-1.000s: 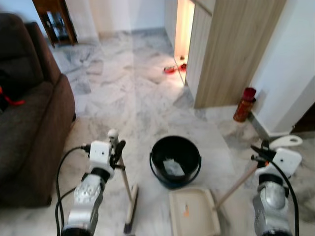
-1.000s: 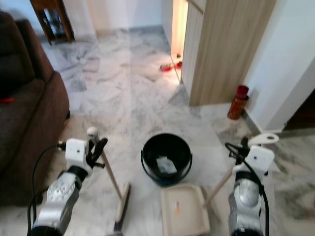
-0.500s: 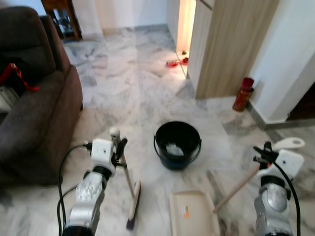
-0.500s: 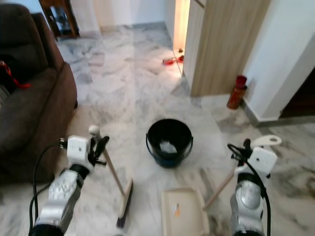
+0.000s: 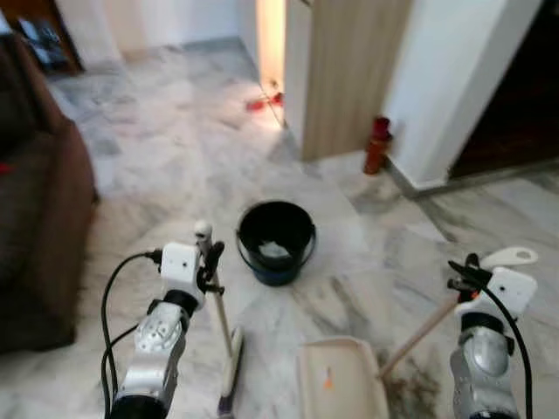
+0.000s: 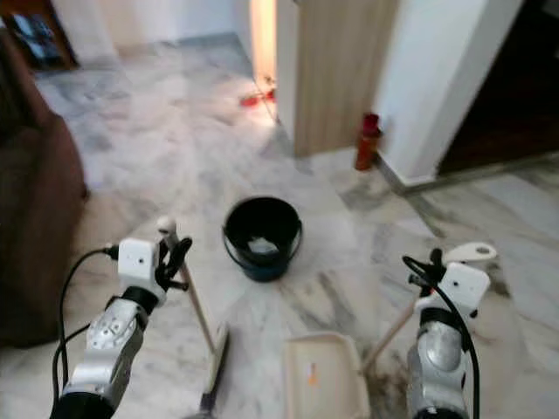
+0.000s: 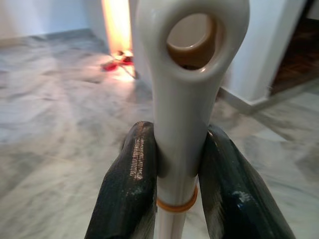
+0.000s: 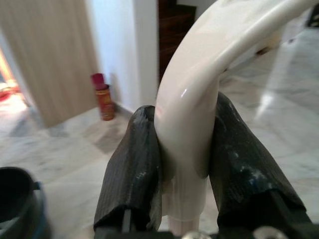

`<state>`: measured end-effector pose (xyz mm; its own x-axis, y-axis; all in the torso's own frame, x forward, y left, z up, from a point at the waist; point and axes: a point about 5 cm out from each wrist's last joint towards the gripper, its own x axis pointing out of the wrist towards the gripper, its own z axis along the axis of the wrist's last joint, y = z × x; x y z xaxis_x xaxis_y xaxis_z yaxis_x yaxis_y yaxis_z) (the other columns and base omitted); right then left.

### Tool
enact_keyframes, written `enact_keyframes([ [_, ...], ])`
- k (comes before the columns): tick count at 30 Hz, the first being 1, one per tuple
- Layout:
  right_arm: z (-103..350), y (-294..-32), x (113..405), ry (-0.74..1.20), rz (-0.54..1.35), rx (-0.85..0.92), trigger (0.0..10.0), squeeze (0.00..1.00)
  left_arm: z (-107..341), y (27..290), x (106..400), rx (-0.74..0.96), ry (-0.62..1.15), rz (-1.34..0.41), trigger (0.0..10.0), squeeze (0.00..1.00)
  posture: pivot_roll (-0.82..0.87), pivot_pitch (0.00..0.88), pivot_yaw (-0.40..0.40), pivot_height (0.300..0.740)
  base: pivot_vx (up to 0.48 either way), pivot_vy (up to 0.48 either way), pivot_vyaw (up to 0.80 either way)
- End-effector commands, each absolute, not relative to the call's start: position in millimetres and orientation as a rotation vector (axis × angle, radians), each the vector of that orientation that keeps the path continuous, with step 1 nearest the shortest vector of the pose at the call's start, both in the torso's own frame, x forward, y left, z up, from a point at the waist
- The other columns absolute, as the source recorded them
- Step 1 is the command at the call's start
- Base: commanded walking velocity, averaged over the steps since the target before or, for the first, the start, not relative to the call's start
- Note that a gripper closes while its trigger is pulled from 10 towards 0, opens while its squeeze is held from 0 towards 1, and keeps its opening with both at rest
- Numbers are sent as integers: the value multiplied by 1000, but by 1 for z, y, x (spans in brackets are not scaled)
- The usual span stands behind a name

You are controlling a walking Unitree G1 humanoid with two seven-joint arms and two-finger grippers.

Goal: Sweep floor

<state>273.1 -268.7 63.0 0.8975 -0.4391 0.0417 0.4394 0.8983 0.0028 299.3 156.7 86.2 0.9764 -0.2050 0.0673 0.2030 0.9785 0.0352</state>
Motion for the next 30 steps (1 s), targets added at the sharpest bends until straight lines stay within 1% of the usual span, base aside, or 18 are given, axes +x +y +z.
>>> enact_keyframes([
  [1, 68, -268, 276, -69, -457, 4, 10000, 0, 91, 157, 301, 38, -95, -212, 10000, 0, 105, 85, -11, 740, 0, 0, -800],
  [13, 67, -267, 275, -72, -464, 5, 10000, 0, 93, 154, 306, 71, -98, -224, 10000, 0, 100, 53, -5, 740, 0, 0, -800],
  [16, 67, -265, 275, -68, -464, 5, 10000, 0, 93, 154, 308, 72, -96, -224, 10000, 0, 100, 55, -6, 740, 0, -456, -800],
  [23, 63, -257, 277, -55, -447, 12, 10000, 0, 94, 154, 310, 77, -104, -223, 10000, 0, 106, 50, -7, 740, 0, 0, -800],
  [30, 64, -256, 278, -59, -446, 10, 10000, 0, 94, 153, 312, 75, -107, -221, 10000, 0, 91, 39, -9, 740, 0, -421, -800],
])
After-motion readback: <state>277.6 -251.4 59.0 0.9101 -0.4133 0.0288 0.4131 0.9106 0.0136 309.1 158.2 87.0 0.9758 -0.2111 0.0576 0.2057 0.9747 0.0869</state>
